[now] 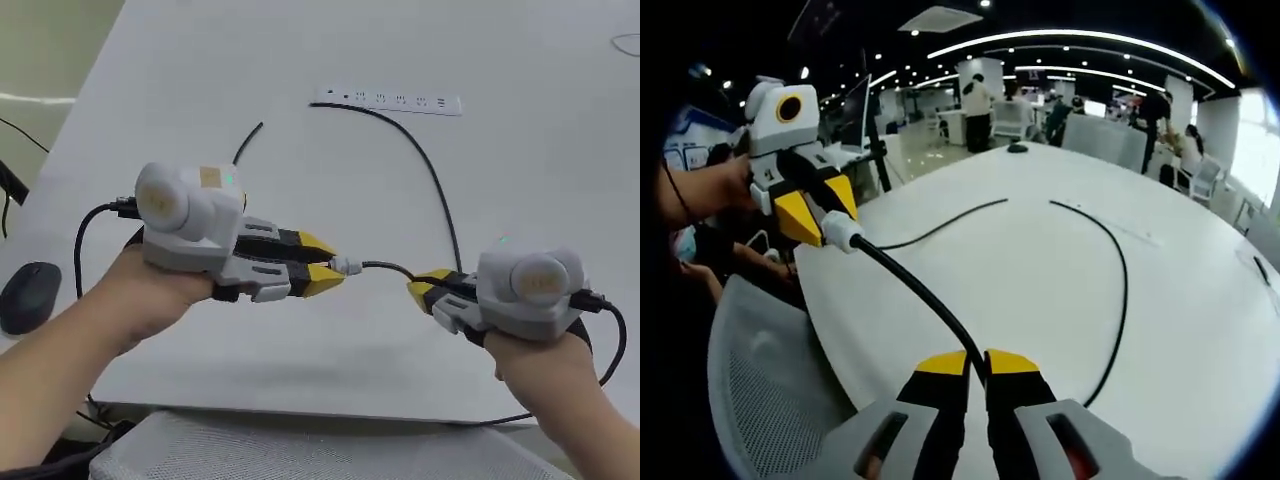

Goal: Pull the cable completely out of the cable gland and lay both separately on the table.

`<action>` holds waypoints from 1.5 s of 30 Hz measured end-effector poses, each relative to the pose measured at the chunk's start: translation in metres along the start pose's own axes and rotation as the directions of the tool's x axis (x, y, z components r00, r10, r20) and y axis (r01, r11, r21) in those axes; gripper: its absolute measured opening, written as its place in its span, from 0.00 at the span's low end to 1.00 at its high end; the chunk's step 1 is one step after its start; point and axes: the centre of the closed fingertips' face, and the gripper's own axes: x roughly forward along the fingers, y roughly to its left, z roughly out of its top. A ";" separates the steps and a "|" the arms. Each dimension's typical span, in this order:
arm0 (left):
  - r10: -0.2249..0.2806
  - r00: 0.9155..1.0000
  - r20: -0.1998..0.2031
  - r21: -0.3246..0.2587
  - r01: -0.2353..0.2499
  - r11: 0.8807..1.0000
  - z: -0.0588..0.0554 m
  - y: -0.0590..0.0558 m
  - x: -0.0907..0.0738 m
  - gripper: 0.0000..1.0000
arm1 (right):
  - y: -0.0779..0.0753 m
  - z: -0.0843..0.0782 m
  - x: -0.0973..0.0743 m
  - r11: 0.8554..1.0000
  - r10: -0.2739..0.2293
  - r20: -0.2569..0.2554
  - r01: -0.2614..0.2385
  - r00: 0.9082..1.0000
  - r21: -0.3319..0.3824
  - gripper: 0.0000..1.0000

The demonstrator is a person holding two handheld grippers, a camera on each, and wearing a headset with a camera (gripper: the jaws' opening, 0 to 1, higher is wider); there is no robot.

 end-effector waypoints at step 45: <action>0.013 1.000 -0.020 -0.012 -0.014 1.000 -0.004 0.000 0.002 0.15 | 0.067 0.059 -0.005 0.837 0.030 0.034 -0.006 0.999 -0.547 0.02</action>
